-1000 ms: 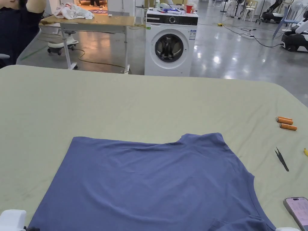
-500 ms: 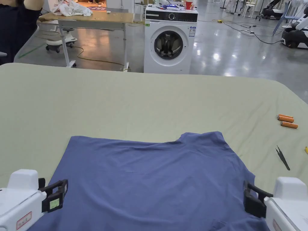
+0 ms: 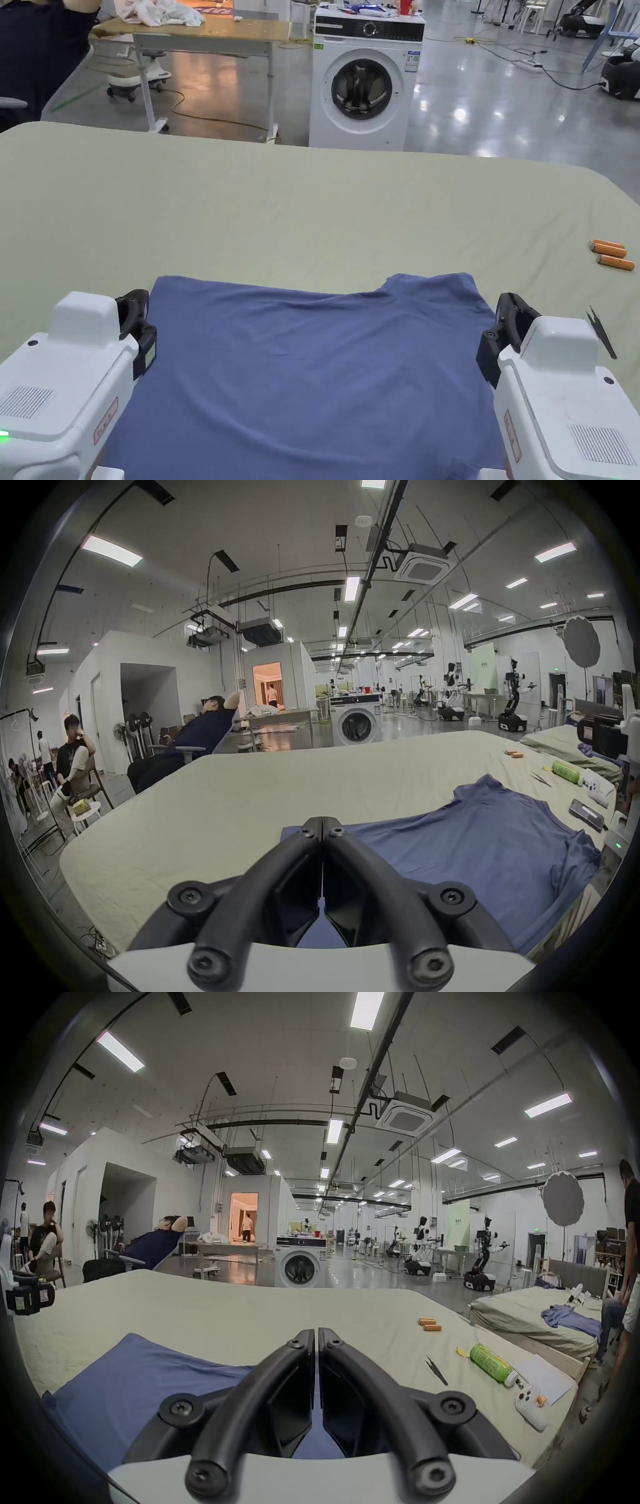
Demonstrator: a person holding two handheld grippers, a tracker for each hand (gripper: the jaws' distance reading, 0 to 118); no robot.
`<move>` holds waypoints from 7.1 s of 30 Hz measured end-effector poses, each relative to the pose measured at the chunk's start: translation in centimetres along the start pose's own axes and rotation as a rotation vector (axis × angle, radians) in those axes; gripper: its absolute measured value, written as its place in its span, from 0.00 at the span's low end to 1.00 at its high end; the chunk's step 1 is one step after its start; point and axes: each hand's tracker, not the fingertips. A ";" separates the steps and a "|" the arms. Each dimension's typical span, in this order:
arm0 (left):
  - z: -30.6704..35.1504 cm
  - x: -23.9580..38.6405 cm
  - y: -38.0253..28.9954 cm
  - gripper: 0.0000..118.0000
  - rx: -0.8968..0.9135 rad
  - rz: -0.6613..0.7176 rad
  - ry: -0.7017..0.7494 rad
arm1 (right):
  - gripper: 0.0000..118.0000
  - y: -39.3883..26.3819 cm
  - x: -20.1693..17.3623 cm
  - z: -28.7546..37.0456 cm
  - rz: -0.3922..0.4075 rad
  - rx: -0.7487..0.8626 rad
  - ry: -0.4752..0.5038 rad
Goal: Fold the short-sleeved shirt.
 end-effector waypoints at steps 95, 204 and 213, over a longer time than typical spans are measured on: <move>-16.3 -8.2 -6.6 0.04 -0.614 0.211 -0.047 | 0.05 -7.9 9.7 -15.0 -0.055 -0.720 0.059; 1.2 -11.2 -11.0 0.01 -0.721 0.160 -0.091 | 0.04 -10.2 10.3 2.7 0.177 -0.930 0.131; 0.0 -10.5 -13.8 0.07 -0.765 0.147 -0.061 | 0.16 -12.7 10.0 2.4 0.110 -0.933 0.099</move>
